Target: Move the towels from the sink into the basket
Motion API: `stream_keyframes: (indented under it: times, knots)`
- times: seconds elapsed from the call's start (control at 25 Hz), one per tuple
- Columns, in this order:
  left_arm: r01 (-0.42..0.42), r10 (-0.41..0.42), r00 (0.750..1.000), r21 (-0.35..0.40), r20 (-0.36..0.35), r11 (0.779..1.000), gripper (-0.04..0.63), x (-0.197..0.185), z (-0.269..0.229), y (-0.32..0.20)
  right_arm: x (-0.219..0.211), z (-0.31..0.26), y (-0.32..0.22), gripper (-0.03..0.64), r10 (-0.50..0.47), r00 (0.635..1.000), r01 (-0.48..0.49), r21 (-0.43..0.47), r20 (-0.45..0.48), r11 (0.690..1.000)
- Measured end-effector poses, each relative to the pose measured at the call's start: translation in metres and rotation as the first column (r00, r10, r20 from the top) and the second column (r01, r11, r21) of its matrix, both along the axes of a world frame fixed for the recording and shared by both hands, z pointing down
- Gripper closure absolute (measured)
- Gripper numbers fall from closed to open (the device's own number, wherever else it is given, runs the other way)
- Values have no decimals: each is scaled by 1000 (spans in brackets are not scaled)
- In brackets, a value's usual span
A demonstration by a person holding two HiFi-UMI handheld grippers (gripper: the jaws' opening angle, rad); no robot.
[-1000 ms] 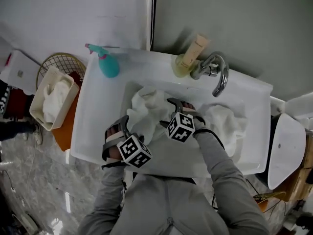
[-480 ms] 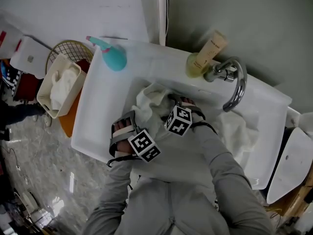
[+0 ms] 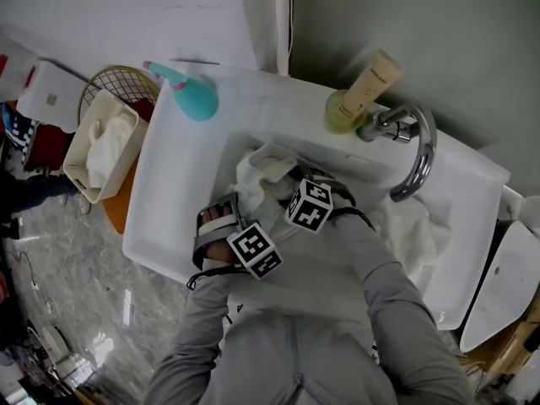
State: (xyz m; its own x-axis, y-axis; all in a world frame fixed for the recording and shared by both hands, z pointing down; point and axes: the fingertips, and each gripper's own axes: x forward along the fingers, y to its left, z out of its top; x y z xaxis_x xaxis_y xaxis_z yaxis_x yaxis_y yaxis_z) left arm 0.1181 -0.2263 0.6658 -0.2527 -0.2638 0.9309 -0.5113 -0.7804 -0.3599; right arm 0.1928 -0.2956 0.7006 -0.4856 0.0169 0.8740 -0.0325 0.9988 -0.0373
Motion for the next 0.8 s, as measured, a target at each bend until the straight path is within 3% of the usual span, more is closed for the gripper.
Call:
stream_keyframes:
  times: [0.32,0.64,0.8]
  knots:
    - [20,-18,998,36,-58,999,368,5,0,7,0,-5,2,464,21,999,-21,15,27,1000]
    - [98,-82,985,103,-153,990,405,1,-23,14,21,-41,-5,486,166,974,-169,3,153,986]
    - [133,-98,974,166,-206,977,408,4,-46,16,27,-73,-5,486,186,957,-197,30,223,980]
